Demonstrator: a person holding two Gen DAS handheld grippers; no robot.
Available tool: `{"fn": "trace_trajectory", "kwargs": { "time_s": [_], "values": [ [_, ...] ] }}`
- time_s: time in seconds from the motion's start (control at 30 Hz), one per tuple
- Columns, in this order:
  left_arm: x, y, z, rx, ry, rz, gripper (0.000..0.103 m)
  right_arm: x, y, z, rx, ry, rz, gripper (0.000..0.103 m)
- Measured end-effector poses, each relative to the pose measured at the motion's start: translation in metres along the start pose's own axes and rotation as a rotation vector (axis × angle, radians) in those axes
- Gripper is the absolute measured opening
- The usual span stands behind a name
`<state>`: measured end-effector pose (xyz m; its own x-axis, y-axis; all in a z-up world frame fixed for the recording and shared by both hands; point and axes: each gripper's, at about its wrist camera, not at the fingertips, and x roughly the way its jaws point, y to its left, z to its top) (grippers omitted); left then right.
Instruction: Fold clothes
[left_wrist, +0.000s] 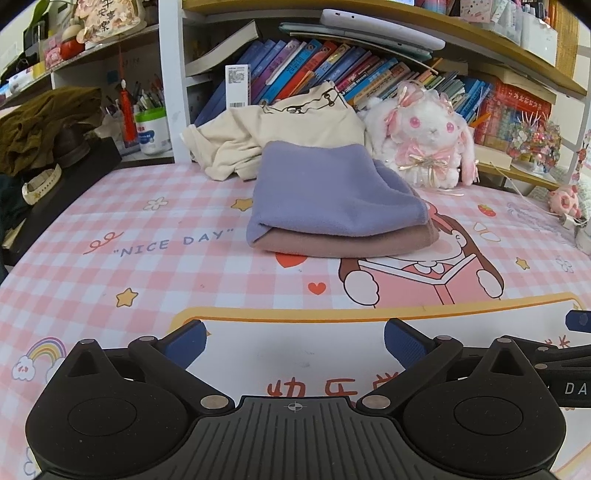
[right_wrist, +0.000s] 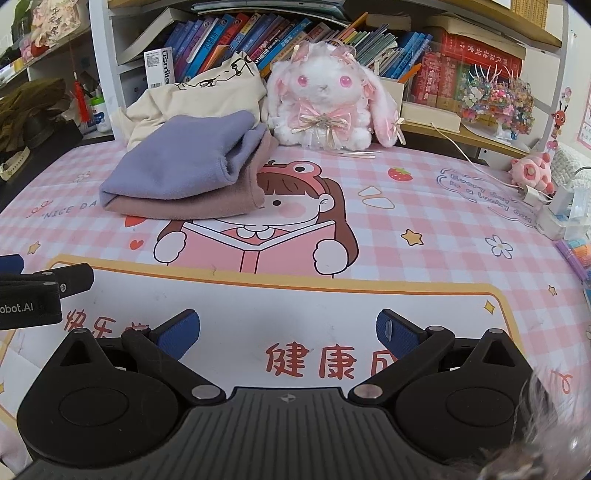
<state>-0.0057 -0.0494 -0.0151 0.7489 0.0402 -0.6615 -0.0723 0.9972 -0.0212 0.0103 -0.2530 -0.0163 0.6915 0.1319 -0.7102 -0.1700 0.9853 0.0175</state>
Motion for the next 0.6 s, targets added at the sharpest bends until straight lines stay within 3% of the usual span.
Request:
{"fn": "trace_trajectory", "kwargs": {
  "time_s": [0.6],
  "values": [
    [0.0034, 0.0016, -0.0001, -0.003, 0.019, -0.009, 0.103, 0.0036, -0.0007, 0.0008, 0.015, 0.014, -0.011, 0.103]
  ]
}}
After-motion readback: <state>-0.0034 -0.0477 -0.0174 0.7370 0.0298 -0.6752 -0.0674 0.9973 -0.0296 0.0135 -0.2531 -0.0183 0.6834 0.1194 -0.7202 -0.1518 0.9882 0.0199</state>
